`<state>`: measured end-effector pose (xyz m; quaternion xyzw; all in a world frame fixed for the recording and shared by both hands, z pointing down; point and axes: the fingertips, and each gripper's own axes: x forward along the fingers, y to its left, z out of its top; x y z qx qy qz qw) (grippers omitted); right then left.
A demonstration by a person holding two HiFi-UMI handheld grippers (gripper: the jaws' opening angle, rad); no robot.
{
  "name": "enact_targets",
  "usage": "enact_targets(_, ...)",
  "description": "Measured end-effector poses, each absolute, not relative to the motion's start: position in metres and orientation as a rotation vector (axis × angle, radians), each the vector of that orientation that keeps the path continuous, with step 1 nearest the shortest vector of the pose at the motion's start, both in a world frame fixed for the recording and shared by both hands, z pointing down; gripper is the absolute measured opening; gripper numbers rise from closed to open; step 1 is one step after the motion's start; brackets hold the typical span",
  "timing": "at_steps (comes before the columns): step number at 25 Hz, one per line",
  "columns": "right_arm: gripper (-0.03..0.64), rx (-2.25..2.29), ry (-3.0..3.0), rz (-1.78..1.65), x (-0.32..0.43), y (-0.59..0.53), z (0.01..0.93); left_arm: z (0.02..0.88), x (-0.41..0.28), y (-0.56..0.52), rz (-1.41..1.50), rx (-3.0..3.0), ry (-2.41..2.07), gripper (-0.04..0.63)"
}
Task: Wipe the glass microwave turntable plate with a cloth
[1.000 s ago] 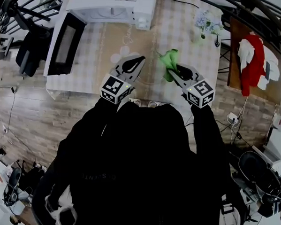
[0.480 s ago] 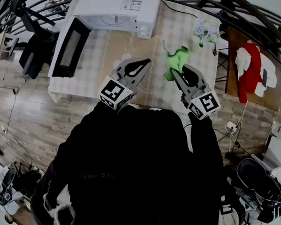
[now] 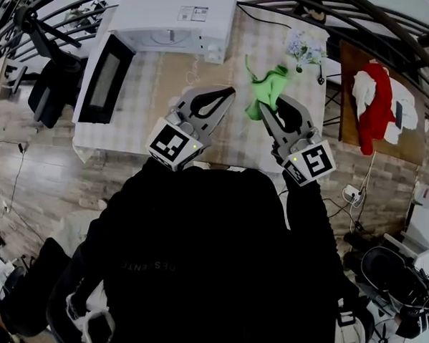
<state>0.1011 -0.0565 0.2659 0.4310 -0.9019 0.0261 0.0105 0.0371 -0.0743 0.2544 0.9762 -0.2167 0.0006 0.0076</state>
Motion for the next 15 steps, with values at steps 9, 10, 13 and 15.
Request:
enact_targets(9,0.109,1.347,-2.812,0.018,0.102,-0.051,0.252,0.242,0.046,-0.069,-0.033,3.078,-0.658,0.021)
enact_targets(10,0.109,1.347,-2.810,0.016,0.102,-0.050,0.252,0.242,0.046,-0.069,-0.029,3.080,-0.659,0.021)
enact_targets(13,0.109,1.350,-2.810,0.023,0.102,-0.050,0.252,0.243,0.047,-0.070,-0.017,3.081,-0.661,0.021)
enact_targets(15,0.109,1.349,-2.811,0.029,0.103,-0.052,0.253,0.245,0.048,-0.071,-0.007,3.079,-0.664,0.021)
